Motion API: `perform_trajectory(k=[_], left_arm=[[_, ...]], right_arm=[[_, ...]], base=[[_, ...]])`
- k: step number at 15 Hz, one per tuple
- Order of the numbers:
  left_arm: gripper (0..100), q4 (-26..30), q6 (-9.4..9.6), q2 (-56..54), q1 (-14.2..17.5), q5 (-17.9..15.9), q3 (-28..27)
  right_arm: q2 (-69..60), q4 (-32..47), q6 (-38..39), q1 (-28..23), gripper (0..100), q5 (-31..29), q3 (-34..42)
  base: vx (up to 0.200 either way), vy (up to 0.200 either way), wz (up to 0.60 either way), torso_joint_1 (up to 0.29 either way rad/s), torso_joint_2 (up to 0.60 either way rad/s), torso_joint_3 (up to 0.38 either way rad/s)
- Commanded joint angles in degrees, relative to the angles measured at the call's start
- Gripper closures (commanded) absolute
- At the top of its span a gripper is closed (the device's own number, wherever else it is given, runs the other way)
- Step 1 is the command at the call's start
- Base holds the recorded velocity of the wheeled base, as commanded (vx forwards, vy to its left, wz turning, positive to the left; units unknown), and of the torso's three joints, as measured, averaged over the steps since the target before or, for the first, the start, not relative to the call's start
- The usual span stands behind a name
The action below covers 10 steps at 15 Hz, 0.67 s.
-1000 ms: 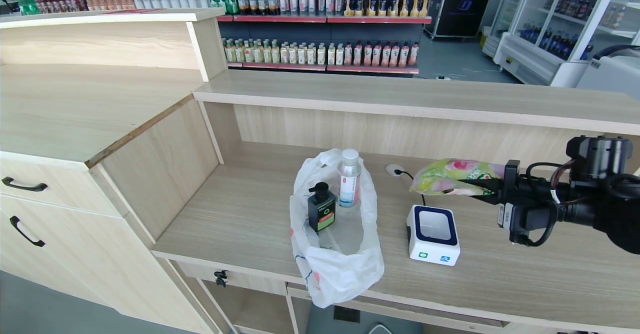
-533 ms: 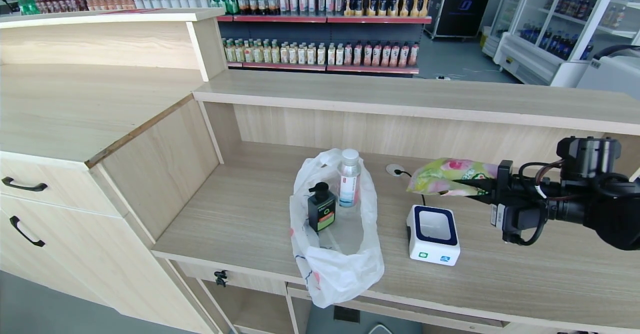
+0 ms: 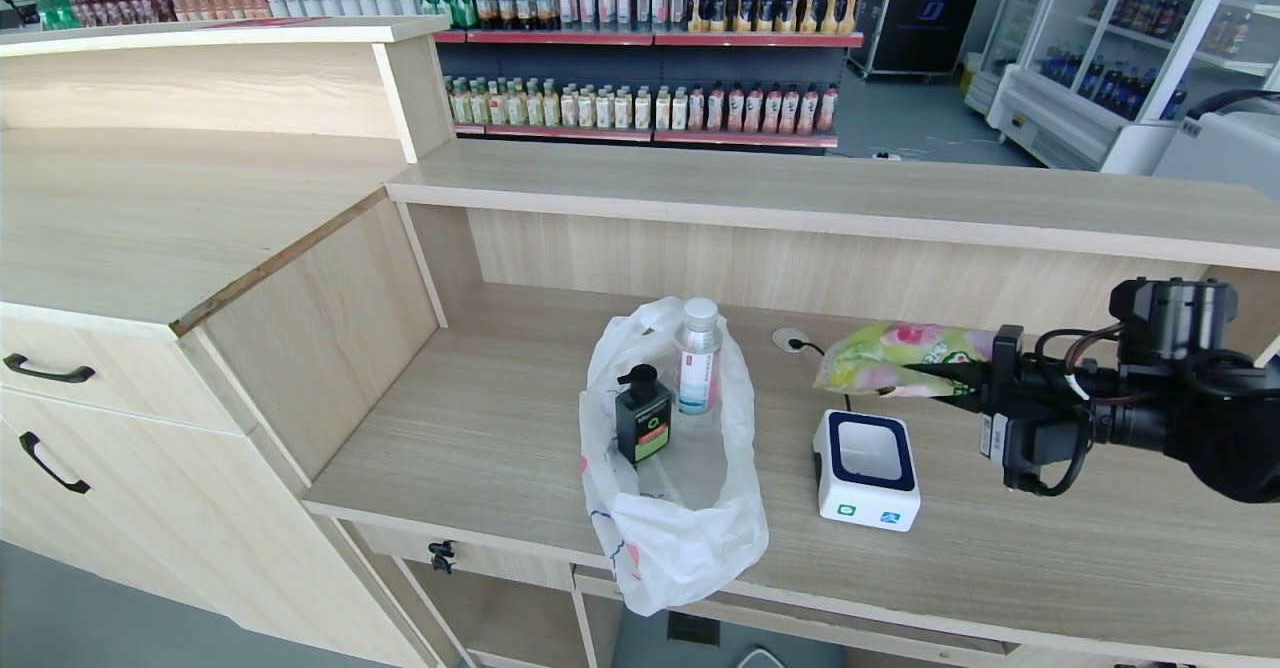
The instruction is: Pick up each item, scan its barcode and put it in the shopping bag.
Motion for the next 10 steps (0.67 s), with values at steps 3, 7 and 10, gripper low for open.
perform_trajectory(k=[3,7,10], left_arm=[[0,0.0,-0.04,0.0,0.0,0.0,0.0],[0,0.0,-0.04,0.0,0.0,0.0,0.0],[0,0.0,-0.04,0.0,0.0,0.0,0.0]], right_arm=[[-0.7,0.2,0.4,-0.1,100,-0.1,-0.2],[-15.6,7.2,24.2,-0.6,100,-7.5,-0.6],[-24.2,9.2,42.3,-6.6,100,-9.6,-2.4]], base=[[0.0,0.0,0.0,0.0,0.0,0.0],[0.0,0.0,0.0,0.0,0.0,0.0],[0.0,0.0,0.0,0.0,0.0,0.0]])
